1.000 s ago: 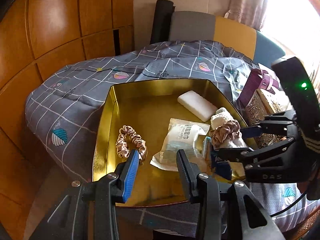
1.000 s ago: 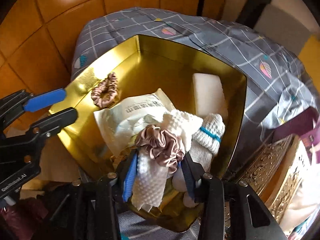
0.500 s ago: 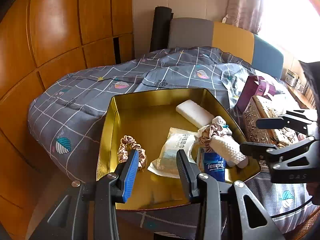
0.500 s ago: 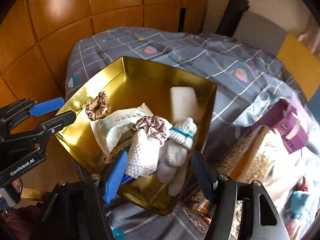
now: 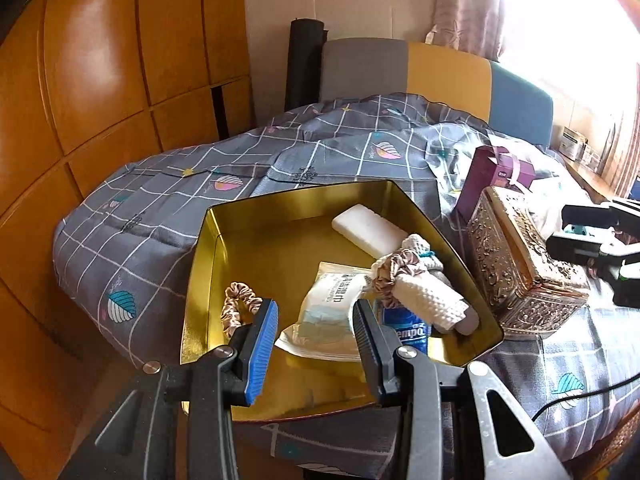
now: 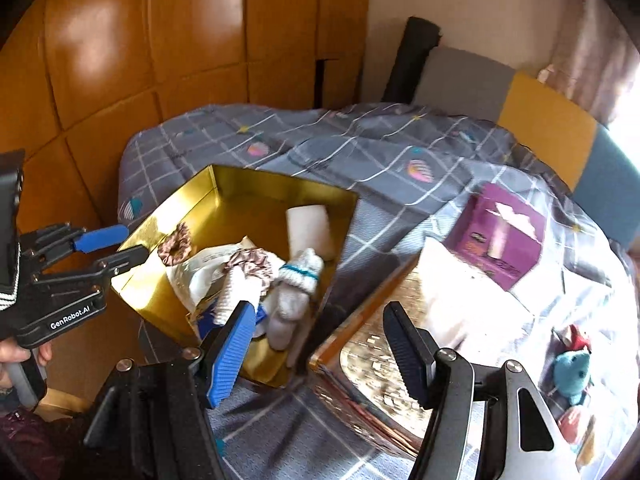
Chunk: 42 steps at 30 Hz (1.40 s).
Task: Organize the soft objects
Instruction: 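Move both tools back over the plush toys on the bed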
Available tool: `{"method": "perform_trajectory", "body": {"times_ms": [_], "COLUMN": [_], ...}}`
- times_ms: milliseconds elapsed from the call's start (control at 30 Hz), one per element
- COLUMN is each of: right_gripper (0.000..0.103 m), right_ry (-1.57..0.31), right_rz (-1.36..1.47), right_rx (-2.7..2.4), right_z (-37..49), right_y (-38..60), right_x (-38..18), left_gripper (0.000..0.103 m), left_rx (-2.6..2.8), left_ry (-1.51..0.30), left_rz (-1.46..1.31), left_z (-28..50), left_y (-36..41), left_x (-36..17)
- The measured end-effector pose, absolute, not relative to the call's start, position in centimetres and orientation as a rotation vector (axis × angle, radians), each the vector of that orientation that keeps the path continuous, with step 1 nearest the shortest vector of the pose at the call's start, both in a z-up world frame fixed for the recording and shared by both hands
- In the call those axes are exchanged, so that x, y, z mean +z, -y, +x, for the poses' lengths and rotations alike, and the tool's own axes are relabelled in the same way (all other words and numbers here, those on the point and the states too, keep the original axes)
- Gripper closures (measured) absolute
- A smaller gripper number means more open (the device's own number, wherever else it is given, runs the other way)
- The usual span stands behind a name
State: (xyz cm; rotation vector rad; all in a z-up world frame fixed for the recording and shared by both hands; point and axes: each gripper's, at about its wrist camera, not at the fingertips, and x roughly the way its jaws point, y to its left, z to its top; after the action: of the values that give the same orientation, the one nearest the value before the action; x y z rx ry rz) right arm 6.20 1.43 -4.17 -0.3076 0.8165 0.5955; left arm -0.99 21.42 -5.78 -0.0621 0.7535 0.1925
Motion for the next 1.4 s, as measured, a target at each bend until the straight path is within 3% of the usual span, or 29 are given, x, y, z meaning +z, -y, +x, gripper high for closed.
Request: {"method": "perform_trajectory", "body": {"times_ms": [867,1400], "right_gripper": [0.034,0.033], "right_ry": [-0.824,-0.865], "right_rz": [0.012,0.289], "right_rx": [0.034,-0.423], "right_z": [9.4,10.5], "right_y": [21.5,39.6], "right_x": [-3.5,-9.6], "left_gripper": [0.064,0.064], "left_rx": [0.07,-0.09], "left_ry": [-0.691,-0.621], "left_rz": [0.082,0.234], "left_z": [0.5,3.5], "left_y": [-15.0,-6.6], "left_x": [-2.3,1.0]}}
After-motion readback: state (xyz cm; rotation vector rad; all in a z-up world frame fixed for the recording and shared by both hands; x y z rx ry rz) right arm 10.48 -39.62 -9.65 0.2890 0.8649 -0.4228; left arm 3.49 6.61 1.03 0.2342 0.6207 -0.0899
